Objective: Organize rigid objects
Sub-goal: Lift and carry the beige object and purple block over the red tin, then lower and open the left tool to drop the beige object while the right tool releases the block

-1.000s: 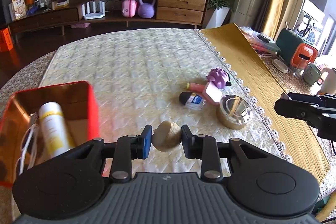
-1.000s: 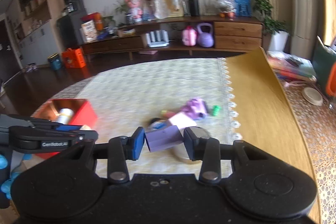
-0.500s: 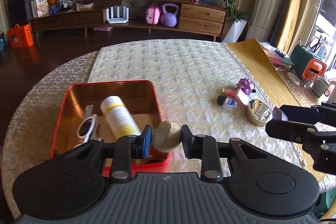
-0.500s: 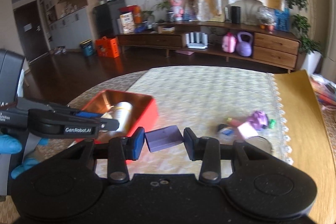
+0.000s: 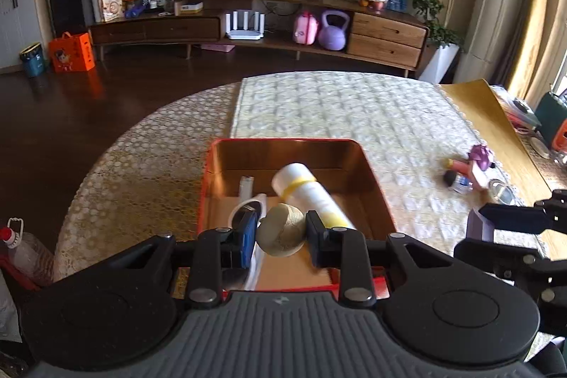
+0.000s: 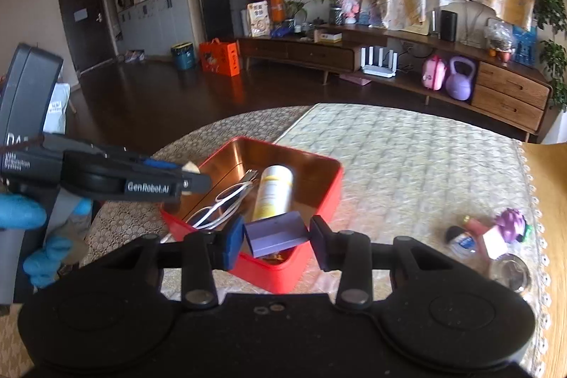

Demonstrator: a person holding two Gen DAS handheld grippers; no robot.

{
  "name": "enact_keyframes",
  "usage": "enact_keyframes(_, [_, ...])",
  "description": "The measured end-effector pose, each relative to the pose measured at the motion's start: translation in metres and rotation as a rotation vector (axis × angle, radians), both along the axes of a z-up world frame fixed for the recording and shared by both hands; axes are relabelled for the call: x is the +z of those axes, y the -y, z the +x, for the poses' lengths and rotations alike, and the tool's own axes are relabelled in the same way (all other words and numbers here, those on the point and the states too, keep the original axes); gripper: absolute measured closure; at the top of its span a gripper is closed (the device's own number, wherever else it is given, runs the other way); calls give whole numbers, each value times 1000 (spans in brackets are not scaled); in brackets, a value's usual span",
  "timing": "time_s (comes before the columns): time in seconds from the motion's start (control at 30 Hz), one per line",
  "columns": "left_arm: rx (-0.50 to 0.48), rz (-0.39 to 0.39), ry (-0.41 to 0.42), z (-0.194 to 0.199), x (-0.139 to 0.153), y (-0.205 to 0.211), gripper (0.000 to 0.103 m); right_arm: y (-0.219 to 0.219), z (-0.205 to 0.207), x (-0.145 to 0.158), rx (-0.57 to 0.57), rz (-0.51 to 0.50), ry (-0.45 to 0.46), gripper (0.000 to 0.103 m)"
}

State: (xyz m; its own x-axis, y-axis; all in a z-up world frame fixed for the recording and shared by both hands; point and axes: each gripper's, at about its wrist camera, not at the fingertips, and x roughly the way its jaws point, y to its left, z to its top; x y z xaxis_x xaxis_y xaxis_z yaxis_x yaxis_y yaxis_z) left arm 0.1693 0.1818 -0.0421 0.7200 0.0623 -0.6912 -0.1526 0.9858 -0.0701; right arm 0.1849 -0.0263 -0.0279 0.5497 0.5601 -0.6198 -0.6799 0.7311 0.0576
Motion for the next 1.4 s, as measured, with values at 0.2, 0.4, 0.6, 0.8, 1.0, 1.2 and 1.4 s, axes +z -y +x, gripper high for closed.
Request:
enact_keyframes(0.2, [25,8,-7,22,-5,-23,74,-29,12,-15,26,-36,-18,63])
enact_keyframes(0.4, [21,18,-27,51,-18,-30,74,-58,23,-33,39,-61,-47,63])
enact_keyframes(0.6, [24,10,-47,75,-35,-34,74,-82,31,-49,78,-95,-60,63])
enact_keyframes(0.8, [27,12,-71,92,-50,-37,74,-102,35,-62,103,-125,-81,63])
enact_keyframes(1.0, [12,11,-82,103,-61,-40,74,-108,40,-71,103,-141,-106,63])
enact_keyframes(1.2, [1,21,-105,116,-69,-37,74,-106,38,-78,94,-135,-137,63])
enact_keyframes(1.4, [-22,18,-124,123,-74,-34,74,-101,40,-79,69,-119,-169,63])
